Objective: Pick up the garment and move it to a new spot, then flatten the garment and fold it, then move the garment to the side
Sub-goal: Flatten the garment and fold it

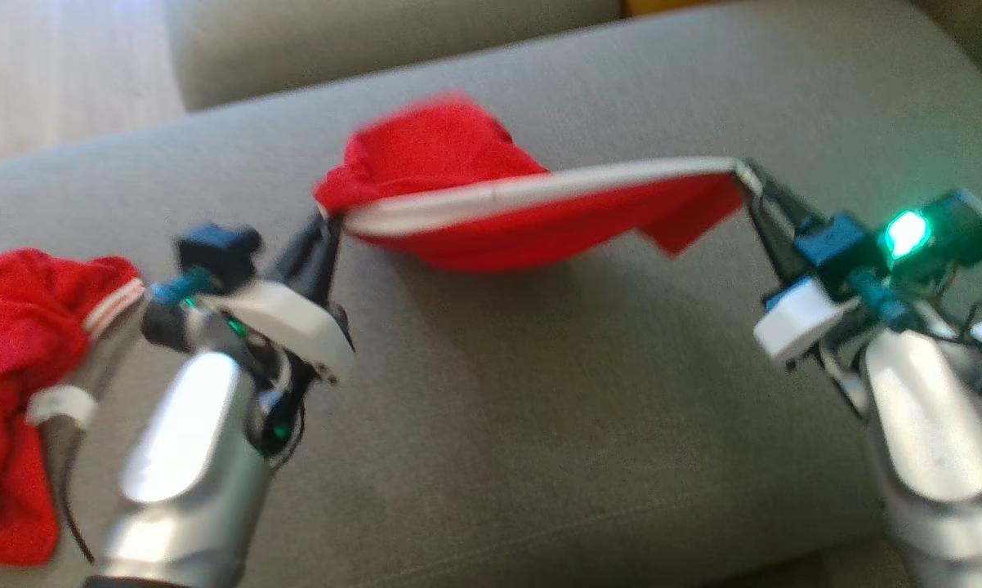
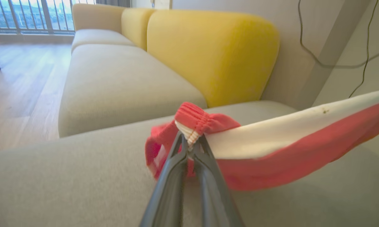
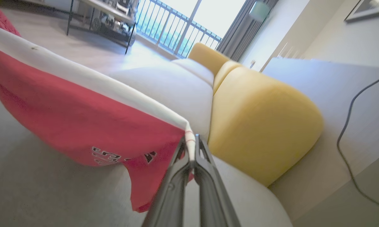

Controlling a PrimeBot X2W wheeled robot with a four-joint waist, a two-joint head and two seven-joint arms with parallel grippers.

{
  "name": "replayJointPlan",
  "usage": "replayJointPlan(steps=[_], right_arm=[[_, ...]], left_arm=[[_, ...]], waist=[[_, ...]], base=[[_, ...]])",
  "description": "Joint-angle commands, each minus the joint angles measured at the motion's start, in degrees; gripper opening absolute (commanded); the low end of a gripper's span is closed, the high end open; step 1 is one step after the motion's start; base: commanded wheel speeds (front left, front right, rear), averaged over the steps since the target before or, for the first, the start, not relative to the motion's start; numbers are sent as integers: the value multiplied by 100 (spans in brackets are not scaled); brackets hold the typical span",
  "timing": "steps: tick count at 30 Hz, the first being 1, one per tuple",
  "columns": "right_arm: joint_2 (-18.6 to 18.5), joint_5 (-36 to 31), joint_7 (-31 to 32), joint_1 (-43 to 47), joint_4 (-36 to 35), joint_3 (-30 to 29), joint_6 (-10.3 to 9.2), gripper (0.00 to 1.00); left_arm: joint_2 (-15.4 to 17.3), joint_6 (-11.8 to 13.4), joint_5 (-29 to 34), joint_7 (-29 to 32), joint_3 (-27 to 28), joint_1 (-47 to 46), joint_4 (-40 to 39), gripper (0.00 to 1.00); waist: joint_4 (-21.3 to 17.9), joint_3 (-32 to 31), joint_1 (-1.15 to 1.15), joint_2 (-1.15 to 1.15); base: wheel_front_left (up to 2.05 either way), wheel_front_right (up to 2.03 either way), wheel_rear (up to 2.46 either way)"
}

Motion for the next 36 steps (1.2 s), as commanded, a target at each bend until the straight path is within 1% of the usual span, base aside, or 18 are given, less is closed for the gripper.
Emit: replayJointPlan(steps=[1,3,7,9,13,15,17,19,20,22,24,26,28,29,31,32,34,36], right_arm=[[-5,-56,-134,-391,-243,45,-3,0],[-13,-74,-195,-534,-333,48,-3,0],[-16,-27,-211,-557,-633,-59,-3,0],[-12,22,-155,-469,-876,-144,-3,0],[-84,101,124,-256,-1435,-239,-3,0],[-155,155,332,-249,-1685,-241,-3,0],[-278,197,592,-345,-1831,-167,-3,0],[-470,247,895,-568,-1821,-5,-3,0],[-470,247,895,-568,-1821,-5,-3,0],[-666,426,1138,-981,-1724,235,-3,0],[-899,616,1364,-1576,-1511,504,-3,0],[-1065,874,1450,-2316,-1199,770,-3,0],[-1227,1006,1473,-3118,-779,1121,-3,0],[-1236,1116,1448,-3536,-550,1262,-3,0],[-1283,1152,1325,-4410,-27,1452,-3,0],[-1265,1131,1218,-4843,235,1455,-3,0],[-1171,890,894,-5588,737,1181,-3,0],[-980,533,507,-6064,1143,686,-3,0]], left_arm=[[256,-31,-289,225,303,-95,-678,0],[343,-30,-566,547,429,29,-1302,0],[414,100,-1078,1228,668,424,-2580,0],[442,233,-1300,1591,759,648,-3222,0],[546,588,-1536,2224,909,967,-4318,0],[583,734,-1664,2544,964,1000,-4694,0],[727,841,-1645,2859,1002,861,-4880,0],[887,880,-1579,3186,977,564,-4868,0],[887,880,-1579,3186,977,564,-4868,0],[935,929,-1631,3538,960,115,-4721,0],[965,947,-1685,3901,921,-488,-4465,0],[930,972,-1723,4172,896,-1200,-4118,0],[851,987,-1726,4299,891,-1970,-3699,0],[827,984,-1680,4308,887,-2375,-3467,0],[782,961,-1470,4149,850,-3202,-2967,0],[754,947,-1333,3990,830,-3623,-2720,0],[666,925,-1024,3465,791,-4397,-2201,0],[590,901,-675,2788,708,-5001,-1704,0]], waist=[[296,-413,1,0],[387,-529,1,0],[548,-676,1,0],[605,-700,1,0],[662,-679,1,0],[667,-625,1,0],[665,-531,1,0],[660,-383,1,0],[660,-383,1,0],[640,-125,1,0],[614,240,1,0],[586,650,1,0],[550,1060,1,0],[522,1271,1,0],[478,1640,1,0],[455,1826,1,0],[440,2098,1,0],[452,2269,1,0]], base=[[0,0,0],[0,0,0],[0,0,0],[0,0,0],[0,0,0],[0,0,0],[0,0,0],[0,0,0],[0,0,0],[0,0,0],[0,0,0],[0,0,0],[0,0,0],[0,0,0],[0,0,0],[0,0,0],[0,0,0],[0,0,0]])
